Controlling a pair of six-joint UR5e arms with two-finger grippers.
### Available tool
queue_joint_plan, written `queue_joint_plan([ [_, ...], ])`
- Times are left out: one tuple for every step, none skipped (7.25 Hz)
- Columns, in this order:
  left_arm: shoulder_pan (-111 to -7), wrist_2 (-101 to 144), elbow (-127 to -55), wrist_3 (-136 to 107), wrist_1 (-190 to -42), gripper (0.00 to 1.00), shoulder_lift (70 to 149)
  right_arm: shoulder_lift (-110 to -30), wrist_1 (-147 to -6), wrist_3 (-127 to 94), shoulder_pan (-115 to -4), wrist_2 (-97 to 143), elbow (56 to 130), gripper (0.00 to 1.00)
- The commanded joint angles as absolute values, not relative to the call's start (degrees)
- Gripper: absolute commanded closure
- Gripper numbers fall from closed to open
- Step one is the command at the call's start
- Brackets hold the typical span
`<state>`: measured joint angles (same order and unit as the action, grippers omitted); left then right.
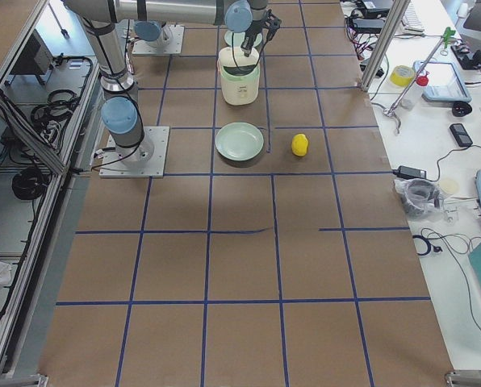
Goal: Press rice cooker button
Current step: 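Raise the right gripper away as the rice cooker lid pops open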
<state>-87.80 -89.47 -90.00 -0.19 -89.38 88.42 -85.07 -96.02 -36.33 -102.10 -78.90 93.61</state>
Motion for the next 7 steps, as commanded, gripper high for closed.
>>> queue_joint_plan([
  [-87.80,-89.47,-90.00,-0.18,-89.38,0.00,88.42,-84.82,-90.47,-37.18,-101.08,-80.06,87.65,0.00],
  [-87.80,-89.47,-90.00,-0.18,-89.38,0.00,88.42,-84.81,-90.18,-36.39,-100.29,-82.42,86.50,0.00],
  [-87.80,-89.47,-90.00,-0.18,-89.38,0.00,88.42,-84.99,-90.26,-31.69,-99.33,-85.31,85.96,0.00],
  [-87.80,-89.47,-90.00,-0.26,-89.38,0.00,88.42,-85.16,-90.26,-26.77,-98.45,-86.56,85.96,0.00],
  [-87.80,-89.47,-90.00,-0.18,-89.38,0.00,88.42,-85.43,-90.26,-22.46,-97.83,-88.14,85.96,0.00],
  [-87.80,-89.47,-90.00,-0.18,-89.38,0.00,88.42,-85.52,-87.91,-19.28,-96.95,-91.20,85.96,0.00],
  [-87.80,-89.47,-90.00,-0.26,-89.38,0.00,88.42,-86.56,-85.98,-13.24,-94.77,-92.01,85.87,0.00],
])
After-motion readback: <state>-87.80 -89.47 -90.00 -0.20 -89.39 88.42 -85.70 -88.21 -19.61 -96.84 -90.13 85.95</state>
